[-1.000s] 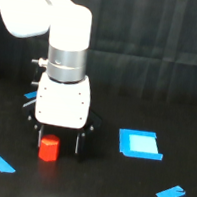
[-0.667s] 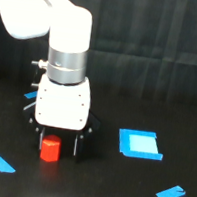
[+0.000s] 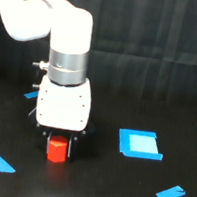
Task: Pick up the red object from the table
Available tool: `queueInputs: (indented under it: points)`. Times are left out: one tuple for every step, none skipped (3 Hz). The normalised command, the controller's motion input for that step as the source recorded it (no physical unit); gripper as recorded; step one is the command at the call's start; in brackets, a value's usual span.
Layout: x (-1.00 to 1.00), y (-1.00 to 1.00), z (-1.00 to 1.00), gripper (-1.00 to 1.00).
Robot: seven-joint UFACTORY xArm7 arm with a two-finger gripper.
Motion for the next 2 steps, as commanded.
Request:
queueInputs:
  points:
    - [0.03, -0.06, -0.02, -1.00]
    - [-0.02, 0.08, 0.99, -0.87]
